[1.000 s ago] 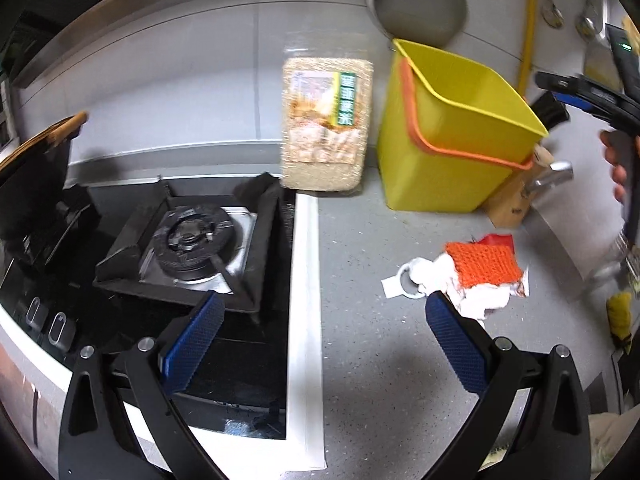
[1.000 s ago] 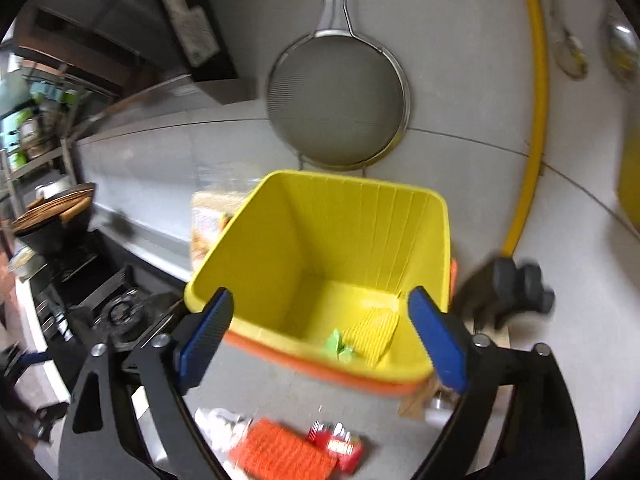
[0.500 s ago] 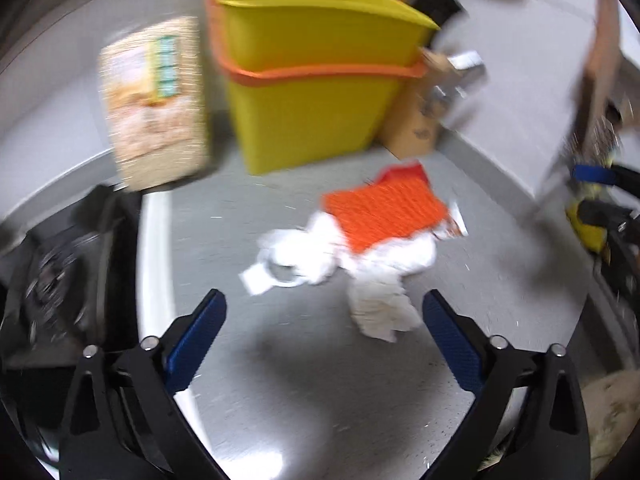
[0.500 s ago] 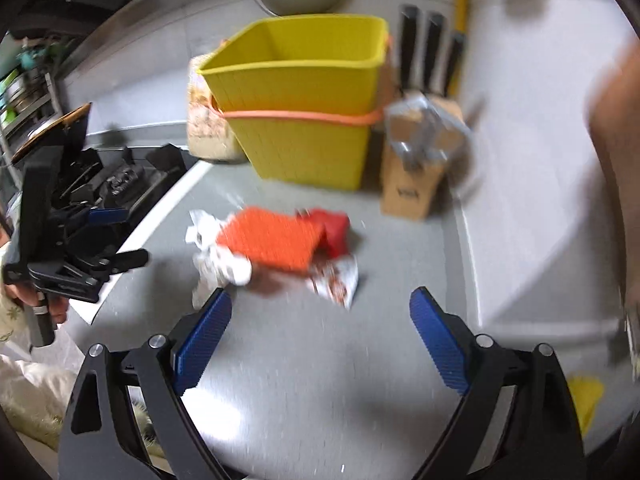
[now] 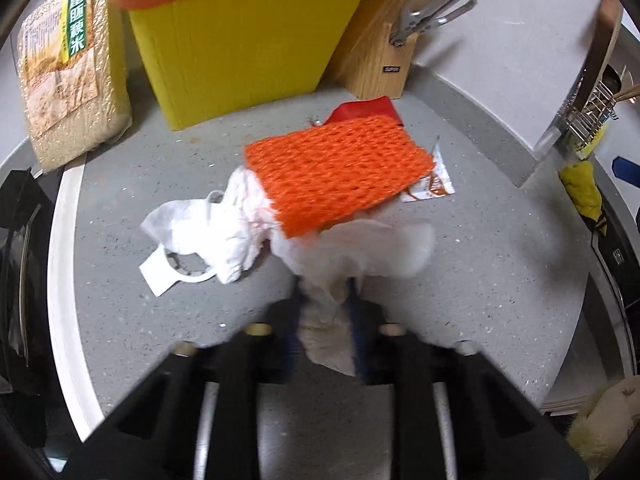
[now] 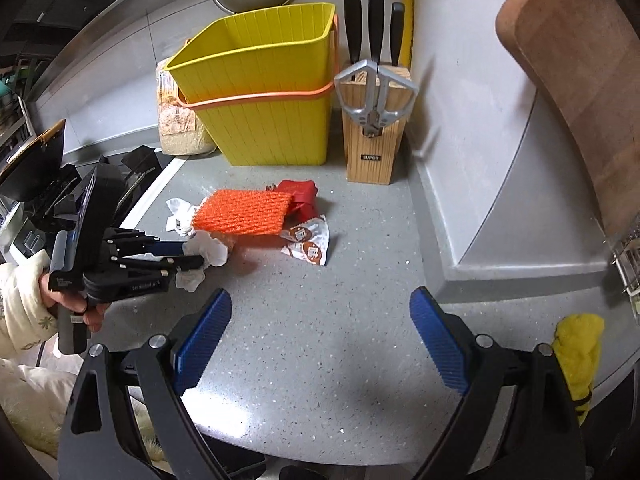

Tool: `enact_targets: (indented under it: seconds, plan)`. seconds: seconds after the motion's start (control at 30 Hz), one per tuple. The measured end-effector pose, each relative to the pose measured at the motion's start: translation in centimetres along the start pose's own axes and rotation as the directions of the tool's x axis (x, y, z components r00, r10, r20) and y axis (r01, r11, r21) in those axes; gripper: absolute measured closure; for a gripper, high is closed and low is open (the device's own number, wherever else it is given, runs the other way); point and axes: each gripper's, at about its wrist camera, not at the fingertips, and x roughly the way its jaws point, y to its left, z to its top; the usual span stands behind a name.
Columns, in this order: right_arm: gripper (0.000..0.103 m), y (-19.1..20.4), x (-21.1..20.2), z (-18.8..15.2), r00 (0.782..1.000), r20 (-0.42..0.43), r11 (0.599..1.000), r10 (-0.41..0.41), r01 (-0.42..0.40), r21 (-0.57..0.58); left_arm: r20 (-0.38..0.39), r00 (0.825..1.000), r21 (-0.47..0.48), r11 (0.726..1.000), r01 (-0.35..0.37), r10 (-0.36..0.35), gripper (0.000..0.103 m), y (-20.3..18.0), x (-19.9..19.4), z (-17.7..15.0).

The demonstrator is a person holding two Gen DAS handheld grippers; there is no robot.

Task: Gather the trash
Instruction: 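Grasp the white tissue with the left gripper while the right gripper grasps the printed wrapper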

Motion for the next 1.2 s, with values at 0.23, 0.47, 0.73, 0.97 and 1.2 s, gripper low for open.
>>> enact_targets:
  seconds: [0.23, 0.47, 0.73, 0.97, 1.2]
  plan:
    - [0.015, 0.8, 1.2, -0.3, 1.000, -0.015, 0.999, 0.017, -0.017, -0.030, 0.129, 0.992, -0.061, 0.998, 0.014, -0.006, 0.092, 1.9, -6.7, -1.6]
    - [0.015, 1.1, 5.6, -1.7, 0.994, -0.107, 0.998, 0.032, -0.037, -0.053, 0.060, 0.995, -0.114, 0.991, -0.068, 0.075, 0.092, 3.1, -8.3, -6.3]
    - [0.015, 1.5, 12.5, 1.2, 0.989, -0.146, 0.987, -0.008, -0.016, -0.159, 0.101, 0.992, -0.149, 0.987, -0.061, 0.077, 0.092, 2.4, -10.7, -7.2]
    - [0.016, 1.6, 17.2, 4.8, 0.983, -0.180, 0.984, -0.030, -0.002, -0.178, 0.130, 0.989, -0.157, 0.986, -0.054, 0.075, 0.092, 2.2, -12.3, -7.4]
    - [0.042, 2.3, 19.2, 5.0, 0.973, -0.231, 0.975, -0.013, -0.039, -0.219, 0.130, 0.987, -0.190, 0.980, -0.064, 0.090, 0.093, 2.5, -13.1, -8.2]
